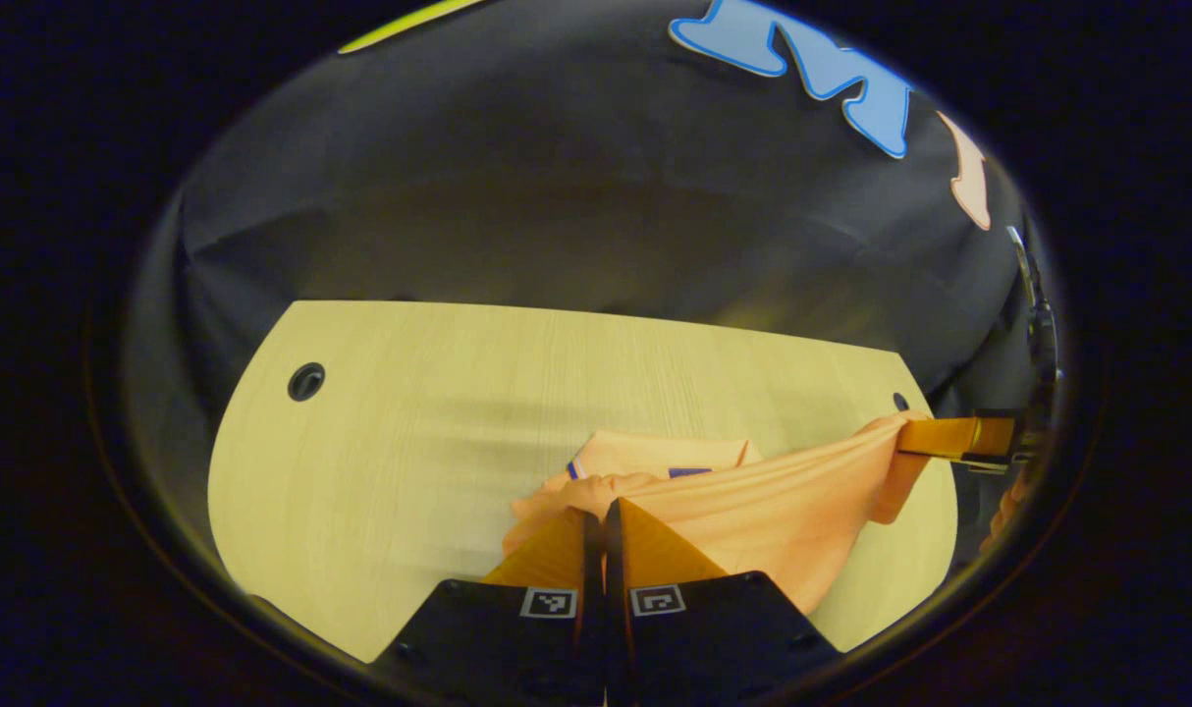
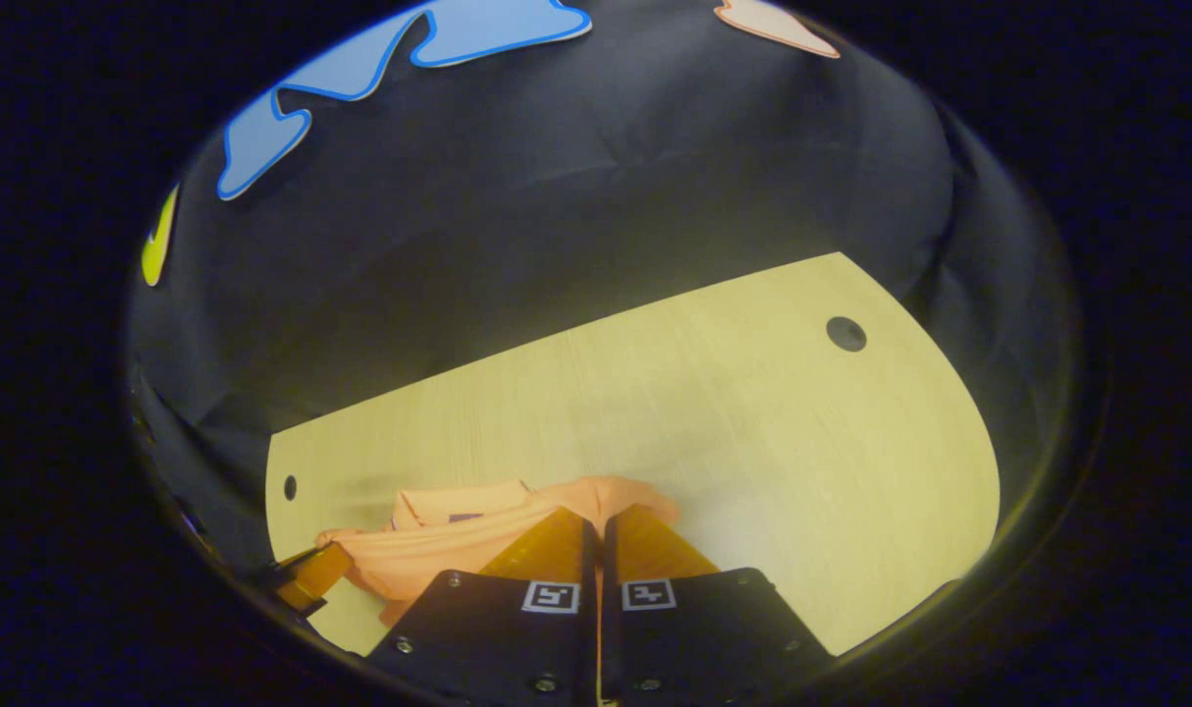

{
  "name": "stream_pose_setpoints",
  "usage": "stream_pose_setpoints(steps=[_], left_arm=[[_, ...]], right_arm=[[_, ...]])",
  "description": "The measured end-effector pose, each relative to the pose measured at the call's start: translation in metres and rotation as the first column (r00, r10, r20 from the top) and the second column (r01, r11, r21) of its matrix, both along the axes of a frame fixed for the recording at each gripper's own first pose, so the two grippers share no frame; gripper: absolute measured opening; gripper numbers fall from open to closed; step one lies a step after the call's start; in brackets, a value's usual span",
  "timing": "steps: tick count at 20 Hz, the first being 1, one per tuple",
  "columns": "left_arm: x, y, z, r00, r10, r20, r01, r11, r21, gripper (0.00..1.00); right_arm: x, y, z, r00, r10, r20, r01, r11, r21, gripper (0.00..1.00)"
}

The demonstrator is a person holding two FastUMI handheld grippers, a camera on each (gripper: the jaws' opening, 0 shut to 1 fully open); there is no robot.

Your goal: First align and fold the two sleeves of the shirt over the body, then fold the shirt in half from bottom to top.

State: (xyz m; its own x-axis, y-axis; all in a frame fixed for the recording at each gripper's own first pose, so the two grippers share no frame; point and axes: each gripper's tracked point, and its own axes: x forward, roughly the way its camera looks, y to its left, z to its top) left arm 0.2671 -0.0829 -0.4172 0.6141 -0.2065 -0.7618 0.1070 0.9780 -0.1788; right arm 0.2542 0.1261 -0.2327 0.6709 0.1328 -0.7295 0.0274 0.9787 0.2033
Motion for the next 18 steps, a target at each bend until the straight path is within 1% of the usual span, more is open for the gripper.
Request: stream_pose_setpoints(steps=[6,11,15,18], left_arm=[[0.026,-0.001,-0.015,0.998,-0.06,0.037,0.057,0.996,0.069,0.06],[0.042,-0.007,-0.035,0.998,-0.049,0.036,0.047,0.997,0.069,0.05],[0.04,0.0,-0.049,0.999,-0.05,0.006,0.049,0.994,0.097,0.05],[0.04,-0.006,-0.053,0.998,-0.061,-0.003,0.061,0.993,0.105,0.06]], right_arm=[[0.028,0.006,-0.021,1.0,0.001,-0.007,-0.001,1.0,-0.019,0.01],[0.035,0.007,-0.036,1.0,-0.003,-0.028,0.002,1.0,-0.028,0.01],[0.036,0.009,-0.04,1.0,0.012,-0.029,-0.013,0.999,-0.045,0.01],[0.036,0.009,-0.038,0.999,0.031,-0.008,-0.031,0.998,-0.057,0.02]])
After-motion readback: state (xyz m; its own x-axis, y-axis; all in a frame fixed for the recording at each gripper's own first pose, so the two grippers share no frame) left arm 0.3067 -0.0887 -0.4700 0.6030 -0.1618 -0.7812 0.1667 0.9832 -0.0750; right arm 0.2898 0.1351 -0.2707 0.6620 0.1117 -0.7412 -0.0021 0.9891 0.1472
